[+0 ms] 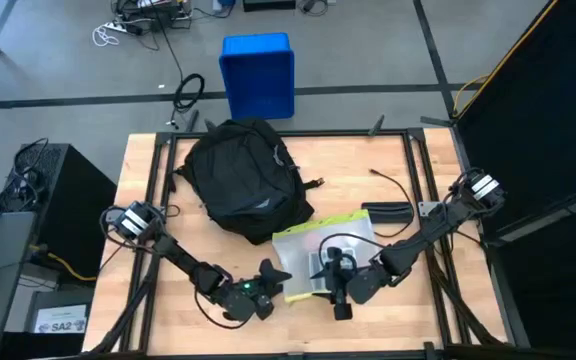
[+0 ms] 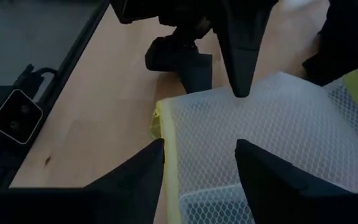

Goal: Unpack backpack
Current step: Open the zip lock bag

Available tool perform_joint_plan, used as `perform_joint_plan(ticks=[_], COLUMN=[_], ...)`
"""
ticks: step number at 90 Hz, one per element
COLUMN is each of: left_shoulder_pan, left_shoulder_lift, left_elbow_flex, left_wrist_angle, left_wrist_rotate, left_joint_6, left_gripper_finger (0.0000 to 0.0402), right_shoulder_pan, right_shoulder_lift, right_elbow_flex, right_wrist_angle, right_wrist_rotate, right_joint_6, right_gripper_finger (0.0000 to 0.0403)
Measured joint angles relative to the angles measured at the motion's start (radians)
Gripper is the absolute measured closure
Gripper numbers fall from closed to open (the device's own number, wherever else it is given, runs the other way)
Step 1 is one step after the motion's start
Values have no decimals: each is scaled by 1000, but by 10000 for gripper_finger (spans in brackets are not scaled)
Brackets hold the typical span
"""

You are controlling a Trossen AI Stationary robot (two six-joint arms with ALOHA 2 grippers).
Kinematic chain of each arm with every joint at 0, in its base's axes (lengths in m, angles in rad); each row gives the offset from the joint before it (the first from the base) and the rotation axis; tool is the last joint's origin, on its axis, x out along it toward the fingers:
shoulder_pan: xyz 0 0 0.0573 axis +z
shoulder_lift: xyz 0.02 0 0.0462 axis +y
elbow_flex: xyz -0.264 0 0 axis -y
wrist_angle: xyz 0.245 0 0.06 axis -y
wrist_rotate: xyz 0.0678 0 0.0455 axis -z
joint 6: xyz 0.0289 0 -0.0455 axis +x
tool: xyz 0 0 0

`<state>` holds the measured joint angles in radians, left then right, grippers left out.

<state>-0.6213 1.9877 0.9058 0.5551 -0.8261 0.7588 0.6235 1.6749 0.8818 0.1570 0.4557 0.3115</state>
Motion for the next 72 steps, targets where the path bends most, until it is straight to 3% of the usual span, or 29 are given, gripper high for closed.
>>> perform_joint_plan(ticks=[30, 47, 58, 72], left_shoulder_pan=[25, 31, 42, 73], left_shoulder_lift=[2, 2, 5, 7], left_elbow_flex=[-1, -1, -3, -3], left_wrist_angle=[30, 42, 80, 131], left_wrist_rotate=[58, 79, 81, 67], left_joint_6=[0, 0, -1, -4], left_gripper_finger=[169, 192, 244, 370], right_shoulder_pan=[-2, -4, -4, 0], right_shoulder_lift=[0, 0, 0, 0], right_elbow_flex=[0, 0, 0, 0], right_wrist_angle=[-1, -1, -1, 2], right_wrist_rotate=[0, 0, 0, -8], right_joint_6=[0, 0, 0, 2], right_gripper_finger=[226, 225, 226, 223])
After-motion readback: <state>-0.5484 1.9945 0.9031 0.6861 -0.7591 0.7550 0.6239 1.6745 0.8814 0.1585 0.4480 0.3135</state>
